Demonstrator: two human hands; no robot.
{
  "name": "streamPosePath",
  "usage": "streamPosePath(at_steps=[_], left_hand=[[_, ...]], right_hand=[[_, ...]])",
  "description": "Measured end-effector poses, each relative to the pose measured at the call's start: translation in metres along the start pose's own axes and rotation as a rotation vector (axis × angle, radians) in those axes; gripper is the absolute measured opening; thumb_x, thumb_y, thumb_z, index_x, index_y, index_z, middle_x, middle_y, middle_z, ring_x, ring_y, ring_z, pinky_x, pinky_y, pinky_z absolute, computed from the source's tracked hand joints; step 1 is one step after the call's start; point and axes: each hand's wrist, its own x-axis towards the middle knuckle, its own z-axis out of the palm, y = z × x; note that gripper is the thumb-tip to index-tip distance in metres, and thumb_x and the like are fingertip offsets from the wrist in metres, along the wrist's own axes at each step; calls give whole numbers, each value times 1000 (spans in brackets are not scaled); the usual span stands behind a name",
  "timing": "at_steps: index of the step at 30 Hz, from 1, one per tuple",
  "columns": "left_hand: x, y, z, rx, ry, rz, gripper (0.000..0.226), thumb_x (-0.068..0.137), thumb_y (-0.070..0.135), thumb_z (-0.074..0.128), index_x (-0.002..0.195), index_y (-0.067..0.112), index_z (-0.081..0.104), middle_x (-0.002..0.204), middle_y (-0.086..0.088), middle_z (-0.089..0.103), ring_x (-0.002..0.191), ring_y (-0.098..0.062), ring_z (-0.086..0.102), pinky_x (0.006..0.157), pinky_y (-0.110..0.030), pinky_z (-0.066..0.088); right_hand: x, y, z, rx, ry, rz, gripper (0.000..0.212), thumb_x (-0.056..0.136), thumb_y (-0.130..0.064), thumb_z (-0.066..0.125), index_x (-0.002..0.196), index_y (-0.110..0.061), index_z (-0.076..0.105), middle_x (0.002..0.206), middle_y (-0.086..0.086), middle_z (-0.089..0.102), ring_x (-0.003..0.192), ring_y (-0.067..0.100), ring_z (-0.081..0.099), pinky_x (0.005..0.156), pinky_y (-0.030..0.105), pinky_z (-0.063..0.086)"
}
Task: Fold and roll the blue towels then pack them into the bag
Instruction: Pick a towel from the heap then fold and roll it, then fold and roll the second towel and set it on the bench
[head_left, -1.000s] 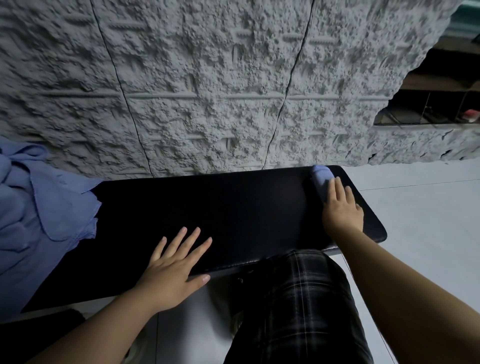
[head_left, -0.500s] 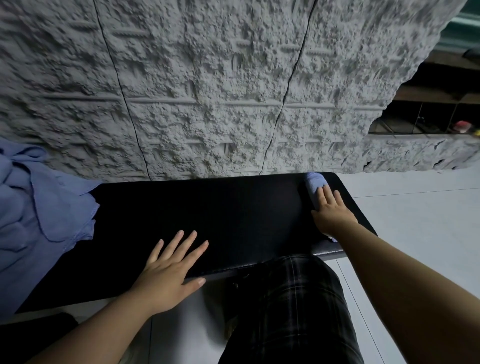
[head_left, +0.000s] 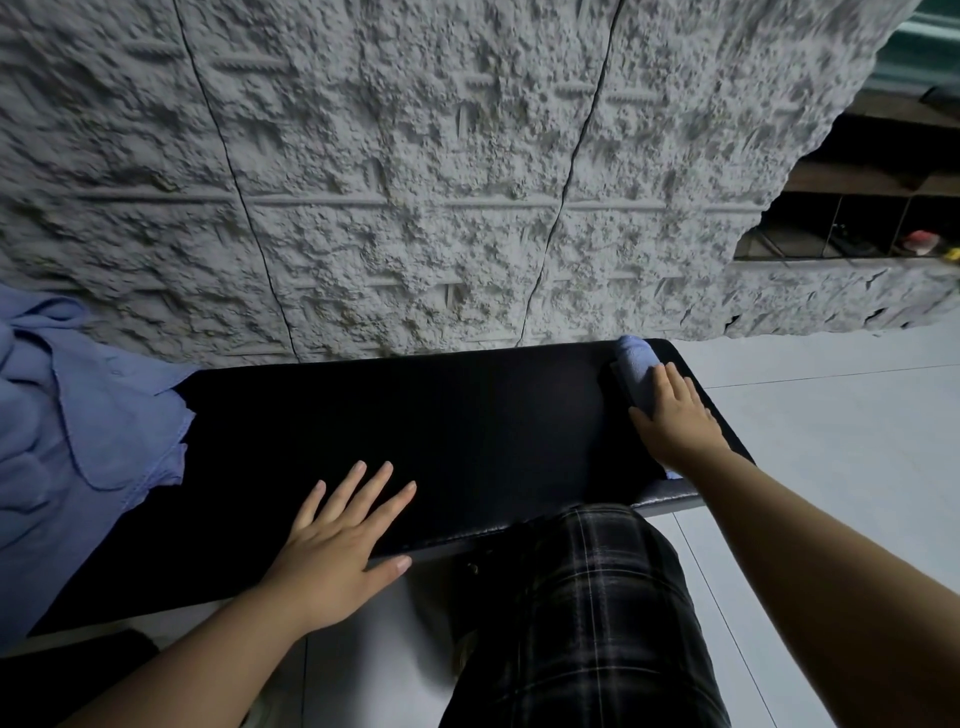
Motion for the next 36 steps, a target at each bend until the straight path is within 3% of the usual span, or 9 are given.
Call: streamPosePath(at_steps=[9,12,15,17,20,24,29,31,36], left_hand=[[1,-1,2,0,-1,-6,63,67,75,-2,123,64,-26,145,20,-37,128,-2,-42,106,-33,-26],[1,0,0,10,-10,-14,65,65,75,-4,125,63,-24,144,20,-38,130,-4,-41,106,-34,-24],[0,1,-1,1,-14,-14,65,64,75,-5,125,63,-23,144,20,-38,131,-5,-40,107,-35,-23],[0,1,-2,-23,-16,-12,66,64,75,-3,126,62,-22,144,20,-37,132,-5,-39,109,-35,-22],[1,2,-4,-33,-30,-14,70,66,75,0,130,58,-22,145,20,-35,132,-5,-37,110,-36,-20],[-2,4,-9,-68,-86,-38,65,90,63,25,142,48,-12,150,17,-29,133,-5,-34,112,-36,-18],[-23,0,-25,-222,-112,-73,59,95,52,35,148,38,12,156,15,-7,141,-5,-16,116,-34,-9],[-35,-12,-36,-284,-30,-147,53,96,48,38,146,33,25,157,11,8,144,-7,-4,116,-33,-6],[-75,-62,-65,-136,401,-402,42,96,34,44,137,26,42,153,3,26,144,-15,10,118,-35,3]], right_hand=[[-5,2,1,10,68,-28,71,97,-39,43,152,-13,7,160,2,3,147,22,2,116,47,14],[-10,-2,1,40,190,-84,65,95,-30,50,148,-8,22,157,10,20,146,27,12,115,44,18],[-25,-13,2,86,492,-265,33,85,-9,60,117,0,58,117,21,59,111,42,52,90,47,43],[-43,-29,3,158,627,-338,10,81,-4,62,91,-3,63,86,17,62,79,38,54,68,42,44],[-65,-62,2,297,591,-418,15,83,-13,43,68,-16,46,66,1,46,65,24,40,59,35,29],[-99,-113,2,440,564,-567,10,76,-7,53,85,-10,55,79,4,53,76,17,38,67,26,30],[-133,-156,28,452,392,-707,13,76,-3,54,86,-11,53,81,2,52,77,16,38,67,28,33],[-137,-162,40,364,333,-796,9,77,-7,48,84,-11,50,81,3,50,76,18,39,65,31,33],[-141,-168,56,203,203,-857,10,76,-8,48,85,-12,49,84,1,48,76,15,35,64,31,35]])
